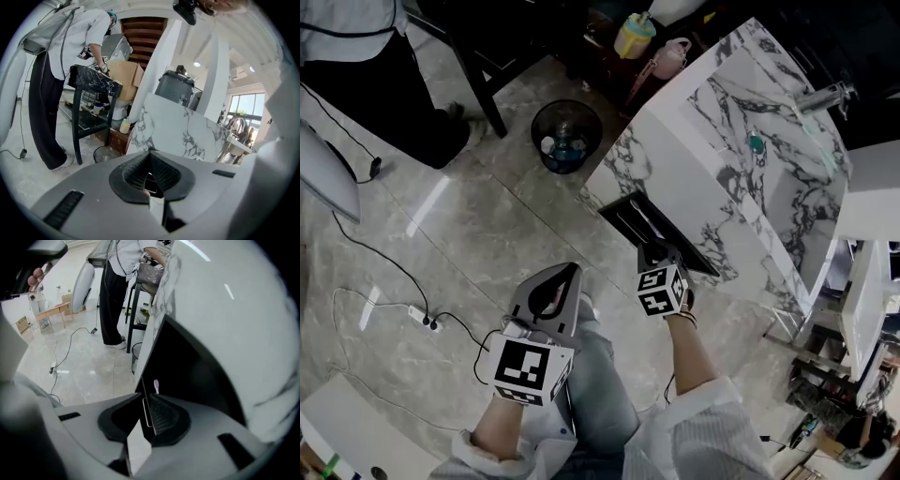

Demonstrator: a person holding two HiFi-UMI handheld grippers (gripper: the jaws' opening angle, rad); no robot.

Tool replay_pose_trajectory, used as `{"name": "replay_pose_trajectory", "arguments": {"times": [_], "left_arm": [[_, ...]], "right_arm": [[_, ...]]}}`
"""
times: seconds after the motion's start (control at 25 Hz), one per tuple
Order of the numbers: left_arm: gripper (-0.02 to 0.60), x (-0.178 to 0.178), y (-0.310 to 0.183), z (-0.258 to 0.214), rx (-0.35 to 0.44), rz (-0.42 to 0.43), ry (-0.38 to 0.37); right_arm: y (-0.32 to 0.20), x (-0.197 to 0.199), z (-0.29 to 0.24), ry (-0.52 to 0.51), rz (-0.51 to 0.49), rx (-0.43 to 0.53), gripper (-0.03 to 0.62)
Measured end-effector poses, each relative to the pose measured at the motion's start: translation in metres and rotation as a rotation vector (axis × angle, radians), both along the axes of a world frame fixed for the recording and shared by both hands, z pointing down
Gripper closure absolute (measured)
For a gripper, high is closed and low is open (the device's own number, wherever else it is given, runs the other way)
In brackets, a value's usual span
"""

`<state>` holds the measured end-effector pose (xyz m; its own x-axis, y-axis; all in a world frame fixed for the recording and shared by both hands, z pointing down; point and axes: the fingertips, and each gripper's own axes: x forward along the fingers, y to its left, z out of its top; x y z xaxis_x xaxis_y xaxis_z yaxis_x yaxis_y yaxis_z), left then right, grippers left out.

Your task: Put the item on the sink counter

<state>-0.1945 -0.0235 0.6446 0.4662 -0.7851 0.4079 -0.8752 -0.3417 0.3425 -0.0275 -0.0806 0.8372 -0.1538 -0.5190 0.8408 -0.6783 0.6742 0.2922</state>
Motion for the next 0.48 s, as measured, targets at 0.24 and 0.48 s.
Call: {"name": "replay_pose_trajectory", "arguments": {"times": [0.24, 0.48], "left_arm": [[0.565, 0.007, 0.009, -0.080, -0.001, 0.025, 0.005], [0.565, 0.020, 0.005, -0.156, 0.037, 0.055, 0.019]], "right_arm": [[0.042, -0.031, -0.074, -0.067, -0.012, -0.056, 0.551], [0.060, -0.050, -0.155, -0.155, 0.012, -0.061, 0.551]]}}
